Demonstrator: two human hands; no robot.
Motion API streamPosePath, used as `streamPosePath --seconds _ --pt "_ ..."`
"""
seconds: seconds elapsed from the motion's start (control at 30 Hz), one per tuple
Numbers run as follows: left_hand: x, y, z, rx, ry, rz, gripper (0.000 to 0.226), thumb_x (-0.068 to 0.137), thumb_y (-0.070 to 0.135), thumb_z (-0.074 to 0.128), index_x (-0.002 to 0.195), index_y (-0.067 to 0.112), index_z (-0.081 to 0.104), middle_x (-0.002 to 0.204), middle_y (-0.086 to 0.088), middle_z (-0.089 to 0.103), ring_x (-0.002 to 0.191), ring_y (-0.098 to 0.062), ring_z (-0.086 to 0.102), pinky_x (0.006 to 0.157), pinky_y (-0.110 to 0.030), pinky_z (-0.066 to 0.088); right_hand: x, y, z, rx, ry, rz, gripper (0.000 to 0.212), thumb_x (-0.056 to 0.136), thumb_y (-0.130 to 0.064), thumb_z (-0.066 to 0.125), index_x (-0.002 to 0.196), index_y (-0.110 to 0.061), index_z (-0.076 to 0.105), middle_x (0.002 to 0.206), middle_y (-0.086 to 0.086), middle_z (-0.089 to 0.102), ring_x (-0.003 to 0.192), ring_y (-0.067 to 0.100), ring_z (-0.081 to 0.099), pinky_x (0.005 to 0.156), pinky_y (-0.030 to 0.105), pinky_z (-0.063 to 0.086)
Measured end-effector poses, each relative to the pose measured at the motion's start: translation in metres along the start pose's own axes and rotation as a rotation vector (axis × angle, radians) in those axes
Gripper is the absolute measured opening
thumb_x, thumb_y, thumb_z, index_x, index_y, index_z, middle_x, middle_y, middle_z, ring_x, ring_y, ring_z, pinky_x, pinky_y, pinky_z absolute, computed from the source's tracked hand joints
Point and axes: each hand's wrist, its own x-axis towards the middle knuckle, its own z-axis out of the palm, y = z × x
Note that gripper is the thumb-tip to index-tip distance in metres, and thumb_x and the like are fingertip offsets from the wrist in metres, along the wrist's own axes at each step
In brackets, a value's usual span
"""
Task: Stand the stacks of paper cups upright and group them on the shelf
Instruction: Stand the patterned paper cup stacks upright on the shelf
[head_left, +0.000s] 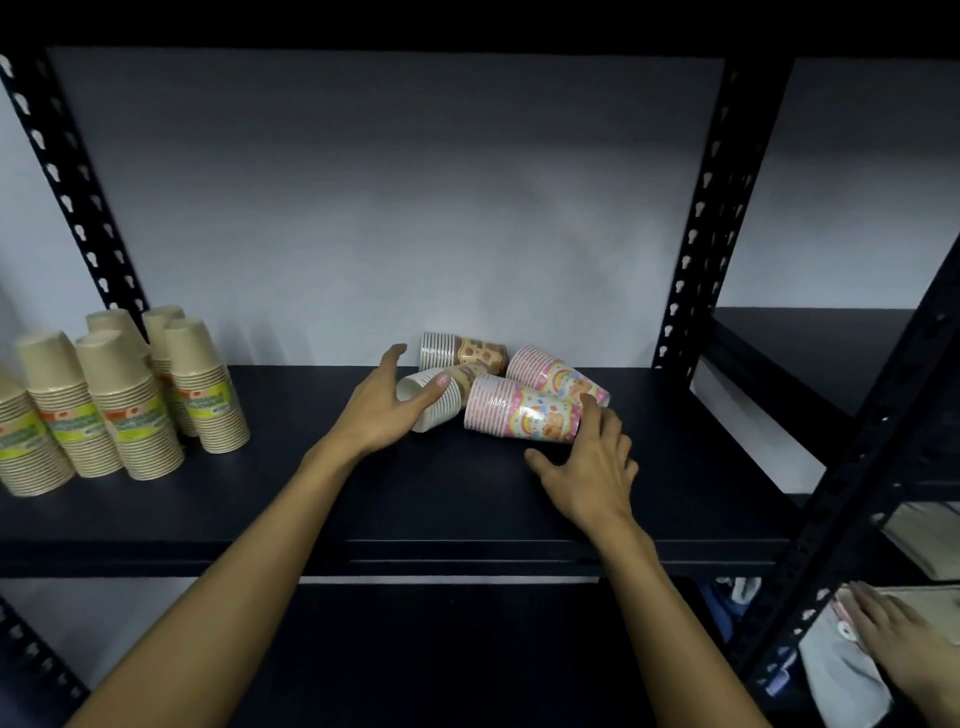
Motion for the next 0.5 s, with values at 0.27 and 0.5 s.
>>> streamPosePath --seconds 0.27,0.5 --pt "0.008 -0.026 0.029 -0.131 0.217 -0.057 0.052 0.079 0.056 0.073 0.117 0.021 0.063 0.106 0.004 0.069 0.097 -0.015 0.066 0.073 -0.023 0.048 0.015 0.011 -0.001 0.072 -0.021 -0.030 0.066 0.083 -0.041 0.074 0.139 -0.026 0.042 0.150 0.009 0.029 0.134 0.030 0.033 0.111 0.049 0.026" --pt "0.007 -0.032 0.021 -0.209 0.191 -0.035 0.053 0.069 0.048 0.084 0.112 0.024 0.066 0.104 0.008 0.071 0.096 -0.010 0.068 0.082 -0.029 0.055 0.013 0.018 -0.008 0.374 0.010 -0.042 0.056 0.069 -0.032 0.089 0.112 -0.018 0.056 0.117 -0.002 0.047 0.114 0.015 0.043 0.097 0.037 0.044"
